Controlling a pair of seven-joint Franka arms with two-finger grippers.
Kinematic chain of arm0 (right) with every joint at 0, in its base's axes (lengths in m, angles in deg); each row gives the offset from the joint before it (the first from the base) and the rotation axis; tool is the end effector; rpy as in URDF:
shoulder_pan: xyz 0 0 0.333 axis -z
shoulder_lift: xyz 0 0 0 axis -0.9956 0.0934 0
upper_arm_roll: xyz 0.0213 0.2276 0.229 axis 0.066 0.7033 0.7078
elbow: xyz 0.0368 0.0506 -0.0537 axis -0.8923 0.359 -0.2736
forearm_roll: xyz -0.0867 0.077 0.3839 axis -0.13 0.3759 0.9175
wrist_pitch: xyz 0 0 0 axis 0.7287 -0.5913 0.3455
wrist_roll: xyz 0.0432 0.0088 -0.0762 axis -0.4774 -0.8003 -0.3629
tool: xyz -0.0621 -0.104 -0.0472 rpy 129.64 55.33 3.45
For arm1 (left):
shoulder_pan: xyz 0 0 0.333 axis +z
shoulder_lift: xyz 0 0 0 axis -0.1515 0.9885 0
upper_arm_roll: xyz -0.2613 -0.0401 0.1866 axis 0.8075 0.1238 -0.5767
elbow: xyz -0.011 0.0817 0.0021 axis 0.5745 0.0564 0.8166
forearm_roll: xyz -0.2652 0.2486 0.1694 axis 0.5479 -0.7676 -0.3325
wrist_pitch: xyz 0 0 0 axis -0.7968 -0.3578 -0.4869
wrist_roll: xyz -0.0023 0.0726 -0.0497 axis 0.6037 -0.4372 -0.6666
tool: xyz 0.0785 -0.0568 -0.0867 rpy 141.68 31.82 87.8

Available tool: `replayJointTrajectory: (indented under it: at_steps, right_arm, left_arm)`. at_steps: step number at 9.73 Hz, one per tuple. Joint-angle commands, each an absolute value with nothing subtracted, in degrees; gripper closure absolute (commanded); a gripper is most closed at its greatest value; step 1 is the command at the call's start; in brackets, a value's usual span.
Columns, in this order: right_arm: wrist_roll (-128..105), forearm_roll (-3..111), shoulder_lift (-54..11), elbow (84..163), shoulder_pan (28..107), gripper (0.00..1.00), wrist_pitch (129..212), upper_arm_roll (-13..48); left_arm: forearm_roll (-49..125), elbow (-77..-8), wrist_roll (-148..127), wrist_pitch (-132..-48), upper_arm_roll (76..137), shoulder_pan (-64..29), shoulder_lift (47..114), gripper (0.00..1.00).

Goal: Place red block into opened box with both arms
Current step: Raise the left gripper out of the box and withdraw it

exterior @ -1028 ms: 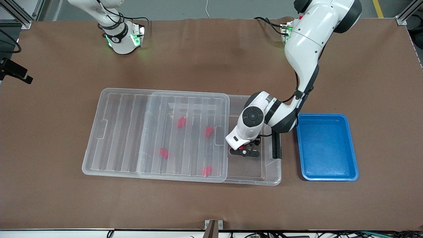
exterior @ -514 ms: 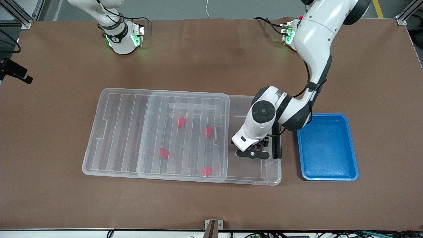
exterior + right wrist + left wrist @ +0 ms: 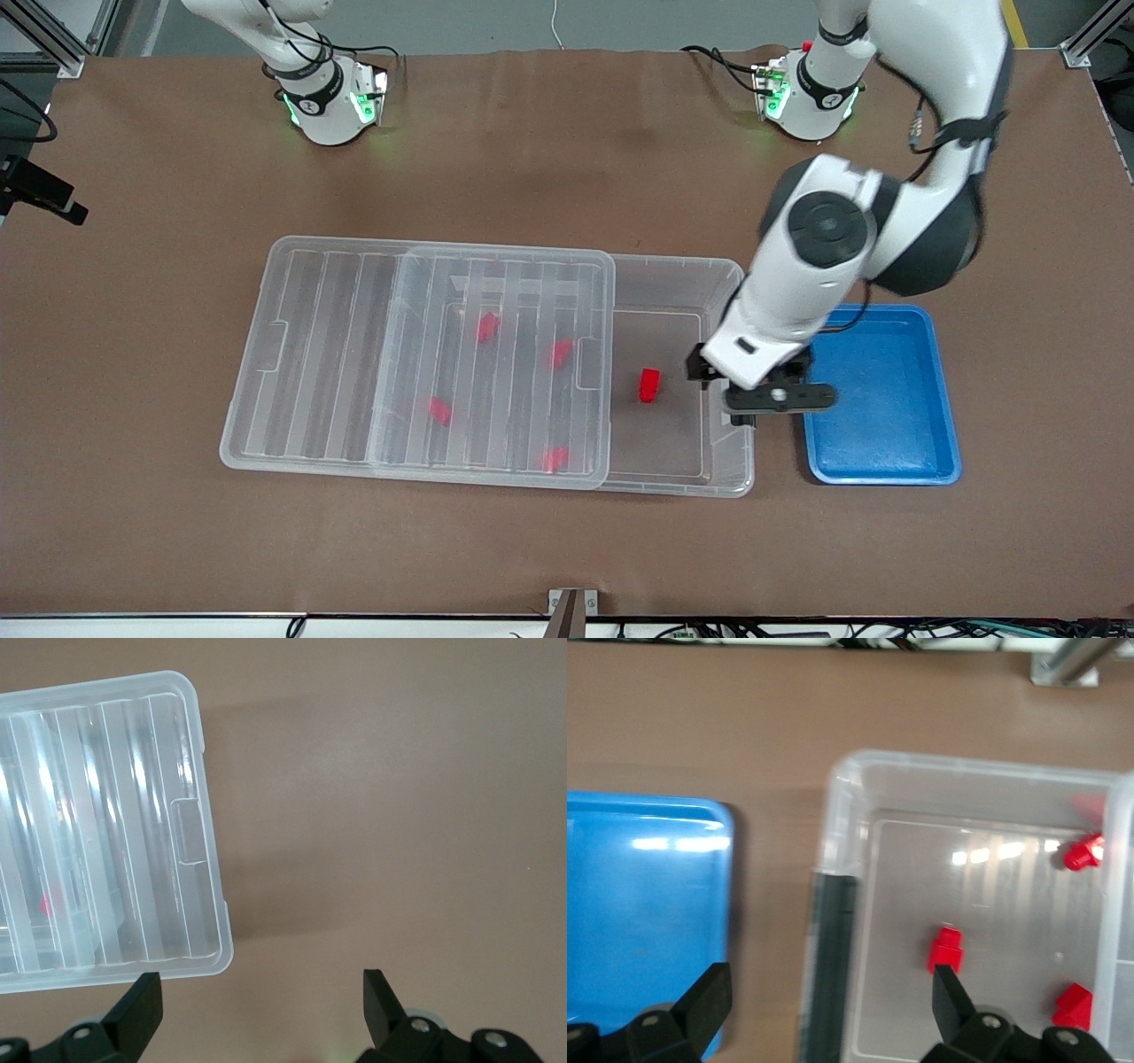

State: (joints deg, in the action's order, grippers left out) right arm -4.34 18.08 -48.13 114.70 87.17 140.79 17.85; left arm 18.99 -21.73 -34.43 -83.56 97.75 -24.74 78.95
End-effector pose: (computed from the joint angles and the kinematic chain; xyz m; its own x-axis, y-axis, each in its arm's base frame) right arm 0.5329 -0.0681 0.6368 0.9868 -0.1617 -0.0134 -0.1620 -0.9865 -0.0258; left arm 0.6578 -0.2758 0.4711 0.9845 0.0478 0.1690 0.0515 -0.9985 -0.0176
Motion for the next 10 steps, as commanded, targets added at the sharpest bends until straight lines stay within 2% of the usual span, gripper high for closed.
replayJointTrajectory:
  at_steps: [1, 3, 4, 5, 6, 8, 10]
  right_arm:
    - [-4.78, 18.97, -49.34, 115.76, 87.45, 0.00, 141.00, 17.95]
    - [-4.87, 18.97, -49.25, 115.85, 87.54, 0.01, 141.00, 17.95]
    - [-6.78, 18.97, -48.55, 116.20, 87.37, 0.41, 141.00, 17.95]
    - [-10.89, 19.05, -45.76, 116.81, 87.19, 0.75, 141.96, 18.04]
    - [-12.67, 19.14, -41.73, 117.43, 87.02, 0.95, 145.19, 18.30]
    - [-16.81, 19.23, -35.04, 119.18, 87.02, 1.00, 151.60, 18.30]
    - [-21.19, 19.32, -31.42, 123.74, 87.02, 1.00, 158.98, 18.30]
  left_arm:
    - [19.13, -24.01, -34.16, -78.12, 97.70, -20.87, 72.13, 0.00]
    - [19.75, -24.01, -33.37, -74.59, 97.79, -18.48, 67.90, 0.00]
    - [19.93, -24.01, -31.02, -72.40, 98.13, -16.12, 65.88, 0.00]
    - [21.84, -24.54, -27.60, -70.47, 98.05, -14.71, 63.77, 0.00]
    - [25.60, -24.63, -23.30, -66.36, 96.66, -14.52, 62.27, 0.00]
    - [27.13, -27.50, -16.44, -64.30, 92.18, -14.52, 58.41, 0.00]
    - [29.23, -31.38, -11.24, -62.72, 91.37, -11.37, 54.62, 0.00]
